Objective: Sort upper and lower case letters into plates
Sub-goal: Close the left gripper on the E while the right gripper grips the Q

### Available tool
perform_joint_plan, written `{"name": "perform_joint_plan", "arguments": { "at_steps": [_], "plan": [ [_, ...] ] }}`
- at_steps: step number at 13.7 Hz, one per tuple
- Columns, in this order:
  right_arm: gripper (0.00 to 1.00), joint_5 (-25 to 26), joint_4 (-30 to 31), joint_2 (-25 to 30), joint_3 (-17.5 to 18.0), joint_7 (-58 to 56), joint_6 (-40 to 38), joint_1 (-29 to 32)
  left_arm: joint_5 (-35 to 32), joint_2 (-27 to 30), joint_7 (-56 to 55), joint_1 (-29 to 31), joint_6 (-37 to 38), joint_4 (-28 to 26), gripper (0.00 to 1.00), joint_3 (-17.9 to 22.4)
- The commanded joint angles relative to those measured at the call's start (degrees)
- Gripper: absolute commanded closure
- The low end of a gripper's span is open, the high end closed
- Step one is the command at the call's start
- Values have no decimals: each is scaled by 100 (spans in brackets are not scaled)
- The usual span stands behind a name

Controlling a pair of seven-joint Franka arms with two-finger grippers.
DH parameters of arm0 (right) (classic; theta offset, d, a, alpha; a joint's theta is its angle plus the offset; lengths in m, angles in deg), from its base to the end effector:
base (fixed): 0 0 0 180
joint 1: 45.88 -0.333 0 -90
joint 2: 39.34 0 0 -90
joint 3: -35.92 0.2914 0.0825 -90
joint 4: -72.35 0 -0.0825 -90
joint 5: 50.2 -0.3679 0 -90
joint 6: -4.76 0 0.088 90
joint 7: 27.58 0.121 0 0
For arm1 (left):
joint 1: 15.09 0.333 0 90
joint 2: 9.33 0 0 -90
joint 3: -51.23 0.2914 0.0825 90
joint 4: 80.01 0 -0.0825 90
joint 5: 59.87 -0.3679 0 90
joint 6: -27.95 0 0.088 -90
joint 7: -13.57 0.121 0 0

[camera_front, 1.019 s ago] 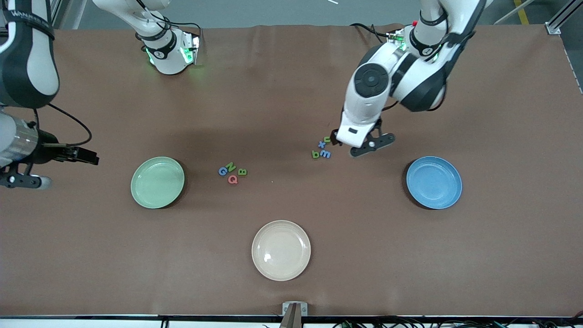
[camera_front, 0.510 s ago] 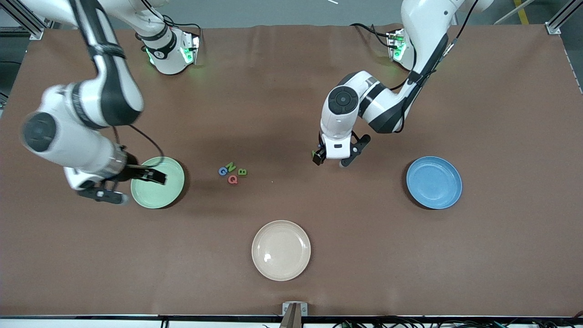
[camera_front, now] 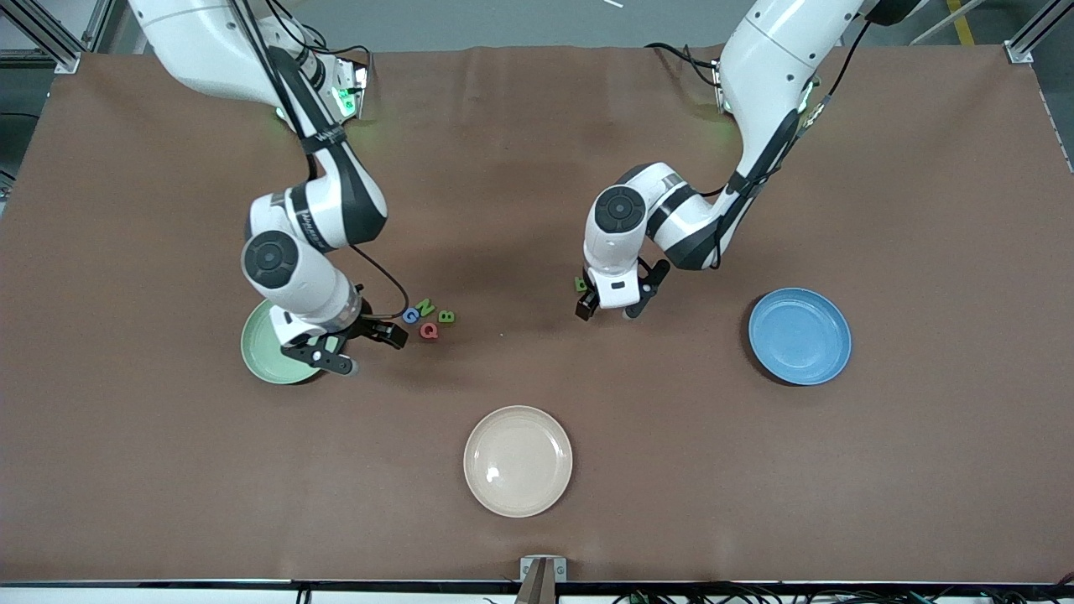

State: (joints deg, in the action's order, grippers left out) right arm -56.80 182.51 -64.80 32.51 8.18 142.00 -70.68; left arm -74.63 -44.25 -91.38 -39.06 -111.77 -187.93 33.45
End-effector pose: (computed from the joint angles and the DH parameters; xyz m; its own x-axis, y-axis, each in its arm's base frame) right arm 0.5646 0.2245 0.2374 0.9467 -0.3220 -0.0097 -0.3219 -0.9448 -0.0608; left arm 0.4583 -0.4002 0.1718 0.5773 0.8165 -0.0093 0.8164 -0.5773 -0.0156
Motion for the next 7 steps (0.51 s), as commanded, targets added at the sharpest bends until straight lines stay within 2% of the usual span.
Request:
{"name": "perform_joint_plan", "arguments": {
  "at_steps": [1, 3, 5, 7],
  "plan": [
    [1, -44, 40, -275, -64, 291, 572, -218, -150, -156, -175, -91, -29, 87, 18, 11],
    [4, -44, 23, -539, -64, 300, 907, -279, -150, -165, -201, -91, -29, 52, 21, 11],
    [10, -44, 22, -645, -64, 300, 962, -332, -159, -165, -228, -108, -20, 26, 22, 11],
    [12, -44, 22, -724, -64, 300, 962, -350, -150, -156, -228, -100, -11, 8, 22, 11]
  ]
}}
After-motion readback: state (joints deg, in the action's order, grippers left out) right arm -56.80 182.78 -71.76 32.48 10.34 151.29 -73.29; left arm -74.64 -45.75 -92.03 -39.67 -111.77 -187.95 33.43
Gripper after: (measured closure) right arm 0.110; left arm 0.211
